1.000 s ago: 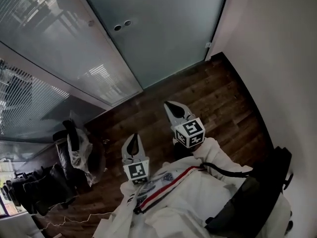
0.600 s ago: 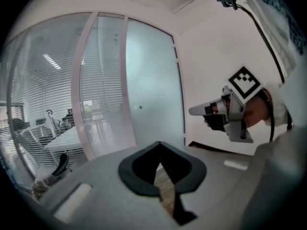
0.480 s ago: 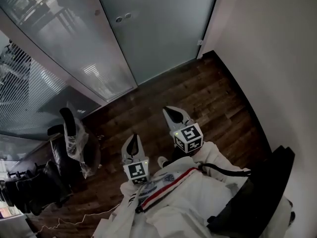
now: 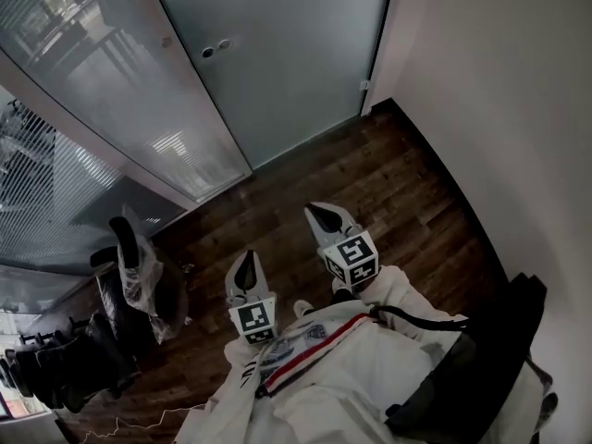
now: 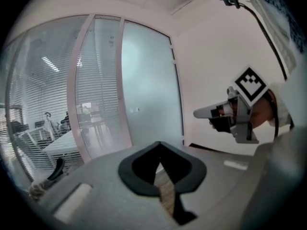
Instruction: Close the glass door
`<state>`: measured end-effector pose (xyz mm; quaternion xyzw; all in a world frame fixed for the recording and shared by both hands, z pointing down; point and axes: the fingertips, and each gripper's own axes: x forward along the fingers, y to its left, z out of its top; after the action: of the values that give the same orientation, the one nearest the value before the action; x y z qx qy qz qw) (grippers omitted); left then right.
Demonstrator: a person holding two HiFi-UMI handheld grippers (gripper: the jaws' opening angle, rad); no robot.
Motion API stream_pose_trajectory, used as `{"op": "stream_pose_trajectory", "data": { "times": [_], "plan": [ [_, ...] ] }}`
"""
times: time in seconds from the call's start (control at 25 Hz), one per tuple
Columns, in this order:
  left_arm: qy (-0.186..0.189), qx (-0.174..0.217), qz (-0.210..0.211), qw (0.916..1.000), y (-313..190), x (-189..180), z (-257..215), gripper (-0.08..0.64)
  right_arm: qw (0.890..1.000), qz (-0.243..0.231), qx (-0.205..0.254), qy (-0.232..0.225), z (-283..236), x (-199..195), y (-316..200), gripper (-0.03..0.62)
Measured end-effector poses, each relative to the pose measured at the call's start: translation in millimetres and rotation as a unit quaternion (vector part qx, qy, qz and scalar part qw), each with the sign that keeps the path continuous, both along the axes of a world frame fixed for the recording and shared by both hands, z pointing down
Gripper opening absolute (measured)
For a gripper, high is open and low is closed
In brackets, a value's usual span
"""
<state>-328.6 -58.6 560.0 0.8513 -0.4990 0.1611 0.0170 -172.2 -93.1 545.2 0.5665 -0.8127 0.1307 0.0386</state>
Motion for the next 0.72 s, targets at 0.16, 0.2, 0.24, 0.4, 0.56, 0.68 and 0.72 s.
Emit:
{"op": "stream_pose_trajectory", "data": {
  "times": [0.16,0.2,0.24,0.4,0.56,0.68,0.72],
  "plan": [
    [-0.004,0.011,0.016,0.9998,-4,20,-10,0.002,1.0,0.003,0.01,0.001,-7,13,-3,0.006],
    [-0.005,0.015,0.018,0.9997,-6,24,-12,0.002,1.0,0.003,0.012,0.001,-8,16,-4,0.006],
    [-0.006,0.019,0.018,0.9996,-8,26,-14,0.002,1.0,0.002,0.014,-0.001,-9,18,-5,0.006],
    [-0.009,0.036,0.017,0.9992,-18,33,-23,0.002,1.0,0.002,0.029,-0.004,-18,26,-9,0.006],
    [-0.011,0.049,0.022,0.9985,-23,45,-32,0.002,0.999,-0.01,0.048,0.008,-30,30,-11,0.006],
    [-0.01,0.054,0.034,0.9979,-25,58,-36,0.002,0.999,-0.009,0.052,0.012,-34,38,-13,0.006],
    [-0.009,0.056,0.036,0.9978,-25,61,-37,0.002,0.999,-0.008,0.052,0.012,-34,41,-14,0.006]
  ]
}}
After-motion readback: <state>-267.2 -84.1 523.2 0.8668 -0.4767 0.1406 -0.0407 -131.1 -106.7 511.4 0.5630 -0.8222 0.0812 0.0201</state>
